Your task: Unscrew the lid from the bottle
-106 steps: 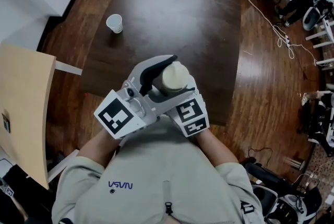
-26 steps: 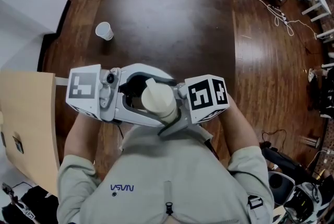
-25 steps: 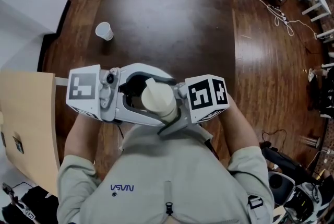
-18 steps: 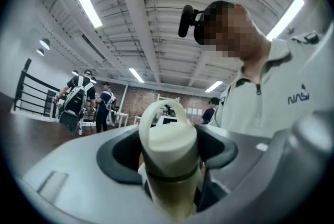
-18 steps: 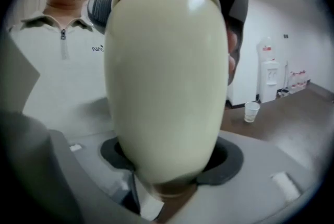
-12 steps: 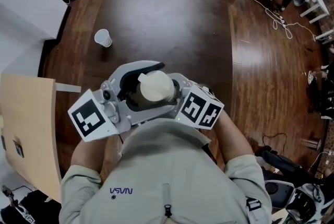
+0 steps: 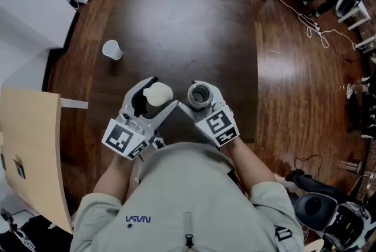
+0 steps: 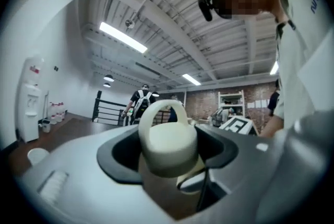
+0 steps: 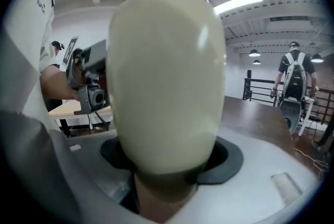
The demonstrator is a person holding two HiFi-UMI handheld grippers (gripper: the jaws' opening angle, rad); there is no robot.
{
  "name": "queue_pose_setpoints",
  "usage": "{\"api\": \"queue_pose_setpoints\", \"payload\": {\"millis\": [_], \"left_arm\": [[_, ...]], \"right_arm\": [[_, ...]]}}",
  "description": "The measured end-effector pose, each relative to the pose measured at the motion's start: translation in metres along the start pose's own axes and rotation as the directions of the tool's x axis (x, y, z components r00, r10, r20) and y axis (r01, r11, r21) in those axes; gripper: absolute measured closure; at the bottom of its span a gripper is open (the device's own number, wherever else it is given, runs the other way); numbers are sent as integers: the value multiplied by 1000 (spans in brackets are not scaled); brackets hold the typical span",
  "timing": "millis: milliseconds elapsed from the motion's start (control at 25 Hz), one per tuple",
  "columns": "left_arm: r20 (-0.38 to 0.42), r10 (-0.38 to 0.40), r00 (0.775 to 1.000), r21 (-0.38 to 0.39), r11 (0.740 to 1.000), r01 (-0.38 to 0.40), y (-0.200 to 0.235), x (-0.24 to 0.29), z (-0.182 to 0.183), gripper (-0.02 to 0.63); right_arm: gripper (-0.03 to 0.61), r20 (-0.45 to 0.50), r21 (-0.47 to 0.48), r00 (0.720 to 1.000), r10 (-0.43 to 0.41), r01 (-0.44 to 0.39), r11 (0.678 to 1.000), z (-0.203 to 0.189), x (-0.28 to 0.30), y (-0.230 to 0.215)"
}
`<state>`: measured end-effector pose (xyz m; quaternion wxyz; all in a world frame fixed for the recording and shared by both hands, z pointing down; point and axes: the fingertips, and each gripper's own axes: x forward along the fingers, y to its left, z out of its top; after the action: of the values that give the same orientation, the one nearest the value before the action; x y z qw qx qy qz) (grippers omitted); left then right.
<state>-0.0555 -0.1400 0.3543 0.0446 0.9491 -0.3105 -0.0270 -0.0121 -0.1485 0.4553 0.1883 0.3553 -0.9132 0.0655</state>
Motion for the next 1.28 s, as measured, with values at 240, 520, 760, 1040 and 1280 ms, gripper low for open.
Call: {"api": "queue_pose_setpoints", "payload": {"millis": [240,520,760,1040,1280], "left_arm": [[-169,131,977,-33,990,-139,20,8,-104,298],[-283,179,942,100,983,-156,11,10,-164,301],[-420,178,890,124,983,-138,24,9,-215,302],[-586,146,797,115,989,-97,27,12,-249,302],[-683,117,721,115,992,-53,24,6,-272,311]], "right_arm": [[276,2,35,997,-78,78,996,-43,-1,-25],[276,-50,39,997,-67,69,997,-81,3,-27],[276,-83,36,995,-60,63,997,-98,19,-29],[276,-70,25,996,-47,49,999,-103,30,-31],[273,-109,-7,994,-3,2,1000,-113,34,-22]]}}
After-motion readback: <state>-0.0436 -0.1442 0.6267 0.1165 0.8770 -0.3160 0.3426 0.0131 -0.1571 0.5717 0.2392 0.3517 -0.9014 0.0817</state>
